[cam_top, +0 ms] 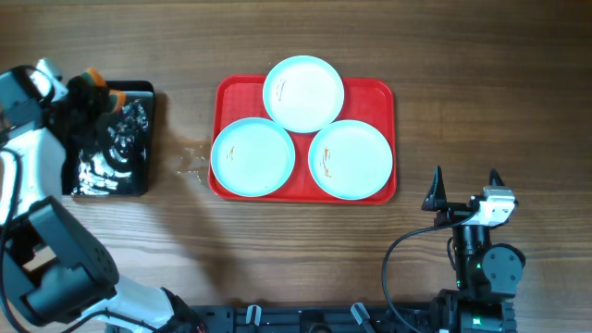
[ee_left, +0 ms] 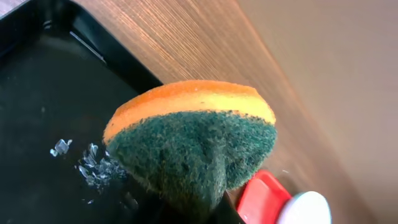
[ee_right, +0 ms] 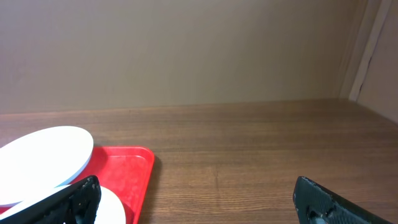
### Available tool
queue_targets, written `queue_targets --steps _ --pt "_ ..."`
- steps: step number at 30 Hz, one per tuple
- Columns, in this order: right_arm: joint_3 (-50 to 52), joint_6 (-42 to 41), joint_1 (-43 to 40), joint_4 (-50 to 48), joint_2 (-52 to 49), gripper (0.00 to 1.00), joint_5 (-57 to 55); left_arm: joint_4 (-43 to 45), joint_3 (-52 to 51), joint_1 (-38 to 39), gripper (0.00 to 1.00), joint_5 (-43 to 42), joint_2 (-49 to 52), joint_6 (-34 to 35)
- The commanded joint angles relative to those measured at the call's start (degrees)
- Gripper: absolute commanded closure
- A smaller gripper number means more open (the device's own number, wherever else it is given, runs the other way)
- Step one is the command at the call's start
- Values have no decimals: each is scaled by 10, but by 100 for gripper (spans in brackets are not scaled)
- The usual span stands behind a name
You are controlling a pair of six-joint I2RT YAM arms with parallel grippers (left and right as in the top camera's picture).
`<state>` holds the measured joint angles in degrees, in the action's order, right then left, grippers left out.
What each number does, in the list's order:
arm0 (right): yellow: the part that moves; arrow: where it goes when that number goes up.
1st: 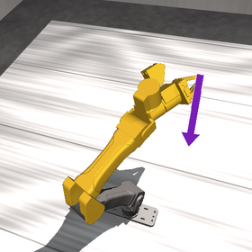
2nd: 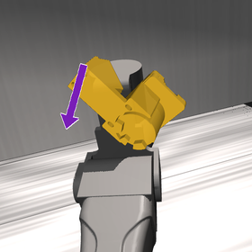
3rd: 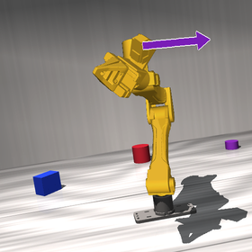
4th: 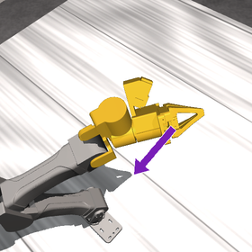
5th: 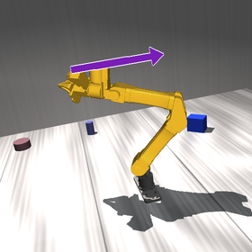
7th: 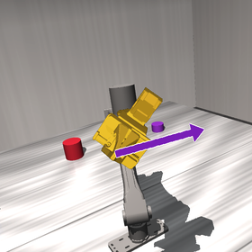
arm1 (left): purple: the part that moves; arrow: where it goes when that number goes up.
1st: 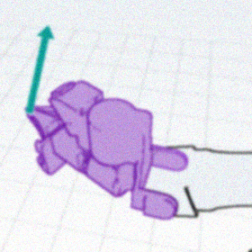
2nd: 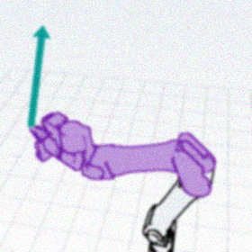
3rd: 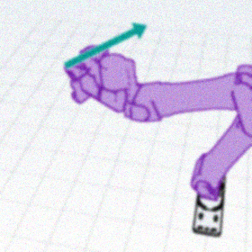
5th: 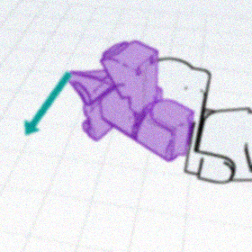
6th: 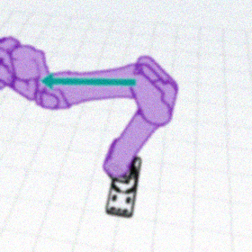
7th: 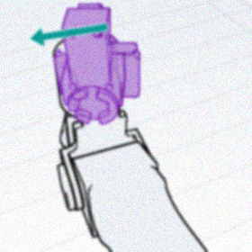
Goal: Clean dirty plates on tray and stack at the side
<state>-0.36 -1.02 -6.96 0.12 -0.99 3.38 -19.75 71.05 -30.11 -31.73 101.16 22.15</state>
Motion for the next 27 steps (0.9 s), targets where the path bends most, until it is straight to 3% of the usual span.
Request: queue_targets --steps 1,7,27 --pt "1 -5 -3 -2 5 0 0 -31 9 -39 96 -73 -13 -27" --pt "1 -5 -3 -2 5 0 0 -76 9 -61 96 -75 -13 -85" --pt "1 -5 -3 -2 5 0 0 -82 9 -60 96 -75 -12 -100"
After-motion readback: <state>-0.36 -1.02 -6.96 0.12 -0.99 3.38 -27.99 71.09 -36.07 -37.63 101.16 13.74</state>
